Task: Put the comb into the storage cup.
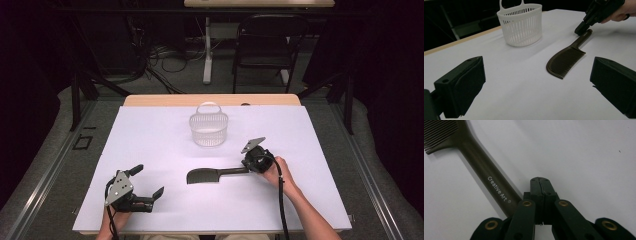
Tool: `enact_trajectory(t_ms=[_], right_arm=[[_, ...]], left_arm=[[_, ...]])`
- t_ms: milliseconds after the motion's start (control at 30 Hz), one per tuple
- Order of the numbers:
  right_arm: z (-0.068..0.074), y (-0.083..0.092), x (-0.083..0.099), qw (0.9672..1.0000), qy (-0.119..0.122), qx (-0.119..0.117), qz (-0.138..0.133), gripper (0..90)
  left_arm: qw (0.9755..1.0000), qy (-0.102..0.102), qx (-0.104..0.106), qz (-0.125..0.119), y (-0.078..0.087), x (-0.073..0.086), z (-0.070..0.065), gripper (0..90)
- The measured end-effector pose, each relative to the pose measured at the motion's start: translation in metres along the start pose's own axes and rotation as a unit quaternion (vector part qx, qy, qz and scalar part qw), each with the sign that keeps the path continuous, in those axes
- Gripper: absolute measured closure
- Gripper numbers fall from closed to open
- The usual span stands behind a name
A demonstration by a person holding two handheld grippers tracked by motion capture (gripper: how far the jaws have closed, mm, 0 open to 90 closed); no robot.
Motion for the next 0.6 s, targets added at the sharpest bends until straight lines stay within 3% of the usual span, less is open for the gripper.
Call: enact_trajectory(t_ms=[600], right_arm=[[0.012,0.012,0.010,1.0000,-0.001,-0.007,0.004,90.0]], left_arm=[[1.0000,-0.002,0.000,0.000,0.000,-0.001,-0.001,0.2]])
Point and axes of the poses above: each handheld gripper's, and its own axes: y roughly backward along the jaws, x roughly out of its underside, z roughly to its left, the point moved 6 cm from there along -y, roughly forward along the jaws, and after that the axes turned 14 degrees about -y, right-handed, at the moved point
